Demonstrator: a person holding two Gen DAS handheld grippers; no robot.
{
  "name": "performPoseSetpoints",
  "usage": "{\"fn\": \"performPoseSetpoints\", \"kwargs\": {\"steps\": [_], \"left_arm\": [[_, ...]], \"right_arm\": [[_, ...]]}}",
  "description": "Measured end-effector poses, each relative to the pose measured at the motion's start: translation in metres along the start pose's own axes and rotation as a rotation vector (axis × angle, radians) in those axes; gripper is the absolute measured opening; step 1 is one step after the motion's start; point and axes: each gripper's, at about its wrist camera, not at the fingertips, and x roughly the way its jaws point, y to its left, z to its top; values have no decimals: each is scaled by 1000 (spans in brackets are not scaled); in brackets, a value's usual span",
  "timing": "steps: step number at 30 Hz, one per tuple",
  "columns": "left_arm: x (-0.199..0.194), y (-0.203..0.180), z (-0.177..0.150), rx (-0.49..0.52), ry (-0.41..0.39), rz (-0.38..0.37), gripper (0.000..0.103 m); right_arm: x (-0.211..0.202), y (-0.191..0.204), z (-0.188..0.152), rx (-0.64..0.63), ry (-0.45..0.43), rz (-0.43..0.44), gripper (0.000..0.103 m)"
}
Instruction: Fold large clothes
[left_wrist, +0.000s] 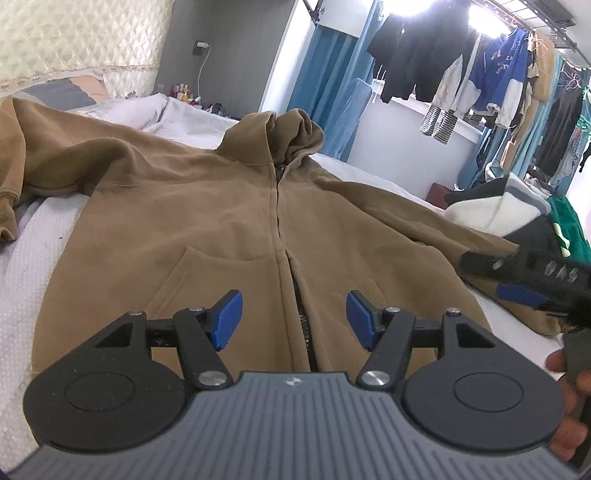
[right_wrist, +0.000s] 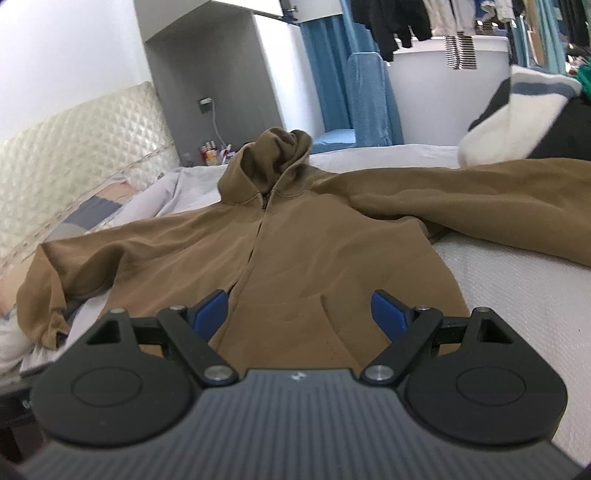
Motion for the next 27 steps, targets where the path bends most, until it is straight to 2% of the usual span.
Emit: {"fn": "performPoseSetpoints", "kwargs": {"steps": [7, 11, 15, 21, 24, 27], "left_arm": [[7, 9, 1, -37, 17, 9, 68], [9, 9, 0, -35, 18, 10, 68], [12, 9, 0, -45, 26, 8, 68], [21, 10, -1, -53, 45, 26, 68], [27, 10, -2, -55, 56, 41, 68], [34, 10, -2, -55, 68, 55, 68]], "right_arm": [[-30, -54, 38, 170, -102, -40, 86], [-53, -111, 65, 287, -156, -85, 86], [-68, -180, 76, 341, -201, -197, 86], [-40, -296, 42, 490, -127, -327, 86], [-23, -339, 16, 541, -91, -377, 86], [-10, -377, -3, 617, -100, -405, 86]]}}
